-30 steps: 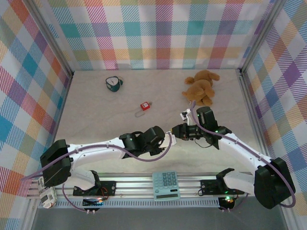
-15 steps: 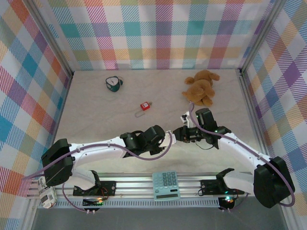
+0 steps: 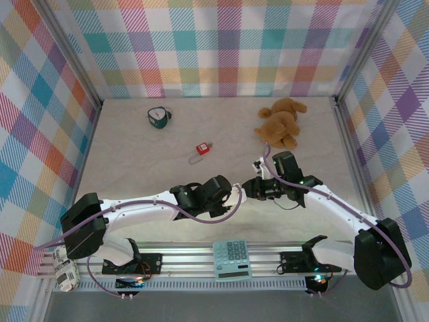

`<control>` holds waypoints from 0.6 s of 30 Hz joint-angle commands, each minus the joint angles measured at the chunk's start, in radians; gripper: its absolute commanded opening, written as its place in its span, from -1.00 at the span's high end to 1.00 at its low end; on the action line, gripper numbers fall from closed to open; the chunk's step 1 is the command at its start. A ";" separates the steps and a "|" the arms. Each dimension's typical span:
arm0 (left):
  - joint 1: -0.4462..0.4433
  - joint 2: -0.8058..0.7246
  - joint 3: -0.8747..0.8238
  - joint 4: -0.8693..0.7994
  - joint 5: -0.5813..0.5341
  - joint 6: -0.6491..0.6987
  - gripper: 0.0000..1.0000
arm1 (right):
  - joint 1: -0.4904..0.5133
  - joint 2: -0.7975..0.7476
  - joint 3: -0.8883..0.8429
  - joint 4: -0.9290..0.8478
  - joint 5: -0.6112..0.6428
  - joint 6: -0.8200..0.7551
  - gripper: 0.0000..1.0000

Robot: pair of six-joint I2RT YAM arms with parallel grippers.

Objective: Unlock with the key

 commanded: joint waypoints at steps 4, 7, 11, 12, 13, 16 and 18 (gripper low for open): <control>0.003 -0.002 0.034 0.018 0.022 0.009 1.00 | 0.021 0.037 0.032 0.014 -0.034 -0.017 0.49; 0.003 -0.004 0.033 0.019 0.025 0.007 1.00 | 0.031 0.048 0.038 0.023 -0.026 -0.013 0.49; 0.004 -0.005 0.036 0.016 0.031 0.008 1.00 | 0.034 0.050 0.035 0.048 -0.022 0.001 0.50; 0.004 -0.005 0.035 0.016 0.034 0.008 1.00 | 0.034 0.050 0.036 0.049 -0.019 0.001 0.51; 0.002 -0.004 0.034 0.016 0.035 0.007 1.00 | 0.035 0.049 0.035 0.051 -0.018 0.004 0.52; 0.001 -0.006 0.032 0.016 0.039 0.006 1.00 | 0.037 0.053 0.036 0.060 -0.019 0.010 0.57; 0.001 -0.005 0.034 0.017 0.038 0.006 1.00 | 0.040 0.060 0.039 0.057 -0.019 0.010 0.62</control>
